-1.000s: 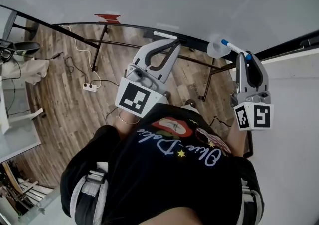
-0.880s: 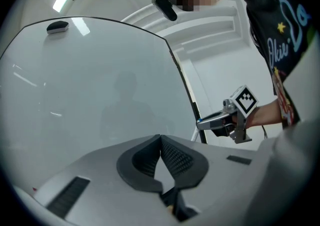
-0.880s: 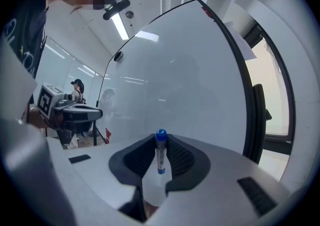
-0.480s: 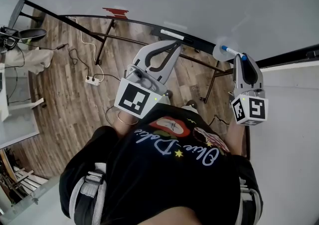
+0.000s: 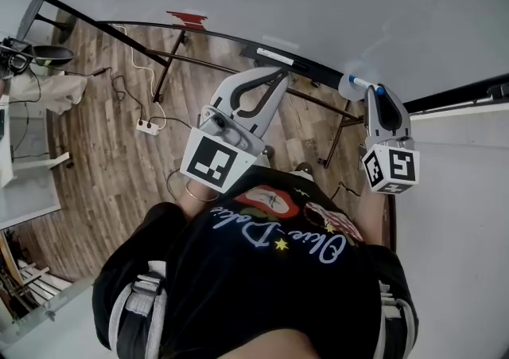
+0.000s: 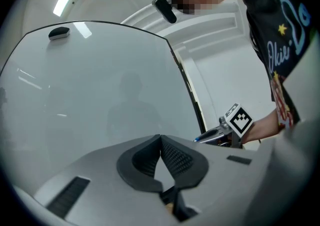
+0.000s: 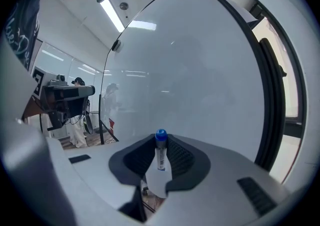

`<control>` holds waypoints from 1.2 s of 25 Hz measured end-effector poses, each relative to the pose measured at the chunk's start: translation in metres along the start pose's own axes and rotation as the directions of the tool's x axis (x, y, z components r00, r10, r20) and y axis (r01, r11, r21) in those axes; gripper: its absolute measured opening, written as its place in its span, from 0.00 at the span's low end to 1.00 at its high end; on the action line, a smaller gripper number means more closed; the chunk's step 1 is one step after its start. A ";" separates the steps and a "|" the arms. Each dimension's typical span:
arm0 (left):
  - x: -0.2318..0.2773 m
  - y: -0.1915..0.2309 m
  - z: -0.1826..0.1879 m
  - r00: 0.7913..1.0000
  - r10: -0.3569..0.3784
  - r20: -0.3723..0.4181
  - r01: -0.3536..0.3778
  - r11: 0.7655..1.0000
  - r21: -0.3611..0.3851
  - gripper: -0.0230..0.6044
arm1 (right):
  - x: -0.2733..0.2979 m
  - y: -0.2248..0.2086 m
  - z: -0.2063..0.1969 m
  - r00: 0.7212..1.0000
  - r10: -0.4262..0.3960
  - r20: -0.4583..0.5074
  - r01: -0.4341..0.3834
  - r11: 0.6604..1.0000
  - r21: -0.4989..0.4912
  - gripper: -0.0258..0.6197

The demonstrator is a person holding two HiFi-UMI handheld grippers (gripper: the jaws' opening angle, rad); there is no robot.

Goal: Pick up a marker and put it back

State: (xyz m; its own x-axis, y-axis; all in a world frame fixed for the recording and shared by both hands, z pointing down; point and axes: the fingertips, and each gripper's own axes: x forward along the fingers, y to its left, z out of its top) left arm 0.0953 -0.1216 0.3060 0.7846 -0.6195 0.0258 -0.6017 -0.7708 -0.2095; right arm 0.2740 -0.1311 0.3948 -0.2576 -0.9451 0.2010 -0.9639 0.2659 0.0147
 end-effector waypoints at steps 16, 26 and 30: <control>-0.006 -0.002 0.001 1.000 0.003 -0.021 -0.002 0.999 0.054 0.04 | 0.011 0.002 -0.015 1.000 0.021 -0.020 -0.021 1.000 0.013 0.15; -0.004 -0.002 -0.002 1.000 0.005 -0.019 -0.005 1.000 0.022 0.04 | 0.012 0.000 -0.022 1.000 0.009 -0.016 -0.009 0.999 0.037 0.15; -0.003 -0.003 -0.001 1.000 0.002 -0.013 -0.001 1.000 0.019 0.04 | 0.010 0.000 -0.024 1.000 0.013 -0.012 -0.013 0.999 0.038 0.15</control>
State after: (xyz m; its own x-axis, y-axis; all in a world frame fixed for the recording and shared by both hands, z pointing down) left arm 0.0942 -0.1175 0.3080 0.7816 -0.6226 0.0385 -0.5997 -0.7669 -0.2284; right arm 0.2732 -0.1365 0.4205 -0.2694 -0.9392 0.2127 -0.9624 0.2703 -0.0252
